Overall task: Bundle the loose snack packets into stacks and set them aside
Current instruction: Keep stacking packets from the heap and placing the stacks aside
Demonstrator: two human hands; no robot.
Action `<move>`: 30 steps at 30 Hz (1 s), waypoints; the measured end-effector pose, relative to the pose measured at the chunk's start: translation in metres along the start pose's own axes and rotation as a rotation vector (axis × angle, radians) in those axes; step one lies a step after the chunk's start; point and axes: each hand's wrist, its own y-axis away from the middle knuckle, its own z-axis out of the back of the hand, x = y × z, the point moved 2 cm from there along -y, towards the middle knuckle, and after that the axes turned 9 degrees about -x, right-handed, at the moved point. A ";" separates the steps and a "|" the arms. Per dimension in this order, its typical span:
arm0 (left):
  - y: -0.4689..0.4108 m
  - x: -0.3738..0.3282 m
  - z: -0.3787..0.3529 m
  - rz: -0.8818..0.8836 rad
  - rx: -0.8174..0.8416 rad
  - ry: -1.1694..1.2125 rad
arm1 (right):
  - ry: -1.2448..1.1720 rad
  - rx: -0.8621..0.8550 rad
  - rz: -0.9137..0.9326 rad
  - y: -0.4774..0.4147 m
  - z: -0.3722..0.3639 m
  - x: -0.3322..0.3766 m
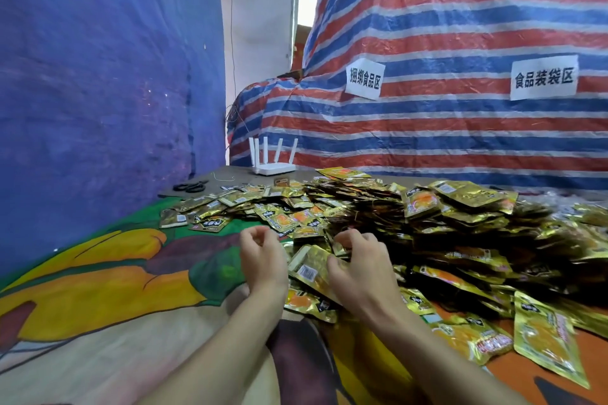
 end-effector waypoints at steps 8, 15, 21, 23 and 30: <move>-0.118 -0.016 -0.019 -0.211 0.213 -0.468 | -0.006 0.157 0.207 -0.064 -0.023 0.061; -0.227 0.019 -0.002 -0.348 0.294 -1.180 | 0.209 0.404 0.145 -0.129 -0.122 0.067; -0.268 0.051 -0.021 -0.494 0.333 -1.358 | 0.421 0.557 -0.032 -0.159 -0.192 0.046; -0.276 0.055 -0.032 -0.541 0.346 -1.310 | 0.469 0.603 -0.113 -0.165 -0.206 0.038; -0.292 0.059 -0.071 -0.548 0.472 -1.289 | 0.495 0.474 0.241 -0.167 -0.207 0.043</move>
